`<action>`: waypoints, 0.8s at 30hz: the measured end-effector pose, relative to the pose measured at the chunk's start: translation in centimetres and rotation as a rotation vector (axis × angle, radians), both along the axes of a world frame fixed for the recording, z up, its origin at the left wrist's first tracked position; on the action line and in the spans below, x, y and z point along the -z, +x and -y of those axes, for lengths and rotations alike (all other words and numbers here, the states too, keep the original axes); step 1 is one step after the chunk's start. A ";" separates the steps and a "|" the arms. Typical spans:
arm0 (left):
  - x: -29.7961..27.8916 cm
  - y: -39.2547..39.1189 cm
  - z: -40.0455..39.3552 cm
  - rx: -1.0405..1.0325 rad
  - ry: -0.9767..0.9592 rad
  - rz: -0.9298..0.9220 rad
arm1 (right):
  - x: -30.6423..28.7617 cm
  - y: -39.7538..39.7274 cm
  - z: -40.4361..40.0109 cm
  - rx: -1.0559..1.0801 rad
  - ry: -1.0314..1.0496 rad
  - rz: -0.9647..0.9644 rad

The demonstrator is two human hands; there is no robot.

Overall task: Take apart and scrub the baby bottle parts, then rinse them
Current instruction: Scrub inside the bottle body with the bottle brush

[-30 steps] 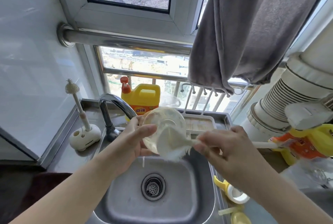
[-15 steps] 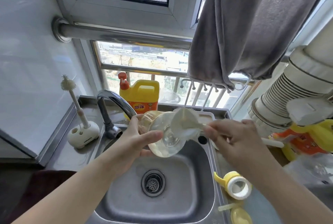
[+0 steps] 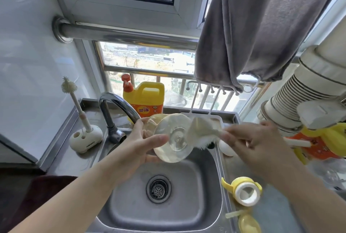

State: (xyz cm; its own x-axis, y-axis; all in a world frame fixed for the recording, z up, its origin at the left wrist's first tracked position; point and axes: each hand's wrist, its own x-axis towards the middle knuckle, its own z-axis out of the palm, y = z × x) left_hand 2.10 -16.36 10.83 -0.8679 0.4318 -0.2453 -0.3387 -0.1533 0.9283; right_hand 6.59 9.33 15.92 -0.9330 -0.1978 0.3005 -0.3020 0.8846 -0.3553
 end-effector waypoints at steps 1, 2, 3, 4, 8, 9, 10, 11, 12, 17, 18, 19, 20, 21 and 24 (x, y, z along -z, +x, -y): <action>-0.1 0.0 -0.2 -0.002 0.021 0.004 | -0.1 -0.3 0.3 -0.003 -0.014 -0.014; -0.1 0.0 -0.3 -0.002 0.034 -0.001 | -0.1 -0.4 0.9 -0.033 -0.009 -0.003; -0.2 -0.1 -0.2 0.002 0.032 -0.014 | 0.2 -0.2 1.3 -0.079 0.010 0.023; -0.2 -0.1 -0.1 0.008 0.018 -0.031 | 0.5 0.3 1.4 -0.115 0.033 0.054; -0.1 -0.2 0.4 0.008 -0.031 -0.059 | -0.2 0.5 -0.4 -0.025 0.002 0.023; -0.2 -0.4 0.3 0.003 -0.030 -0.065 | -0.5 0.1 -0.3 -0.012 -0.025 0.000; -0.2 -0.5 0.3 0.000 -0.025 -0.070 | -0.7 -0.2 0.0 -0.019 -0.032 -0.007; -0.4 -0.6 0.4 0.002 -0.023 -0.079 | -0.7 -0.3 0.5 -0.048 -0.017 0.000; -0.5 -0.7 0.5 0.011 -0.026 -0.093 | -0.5 -0.1 0.9 -0.085 0.009 0.024; -0.5 -0.4 0.8 0.053 -0.039 -0.119 | -1.4 0.3 -0.4 -0.027 -0.042 0.008; -0.5 -0.4 0.6 0.060 -0.027 -0.119 | -1.7 -0.1 -0.2 -0.028 -0.079 -0.005; -0.4 -0.3 0.5 0.066 -0.010 -0.120 | -1.8 -0.2 0.3 -0.053 -0.083 0.011; -0.5 -0.3 0.5 0.069 0.001 -0.125 | -1.6 -0.1 0.8 -0.098 -0.054 0.040; -0.6 -0.4 0.6 0.074 0.000 -0.134 | -1.3 0.3 1.1 -0.139 -0.006 0.080; -0.8 -0.4 1.0 0.077 -0.017 -0.167 | -1.4 1.2 0.2 -0.097 0.035 0.118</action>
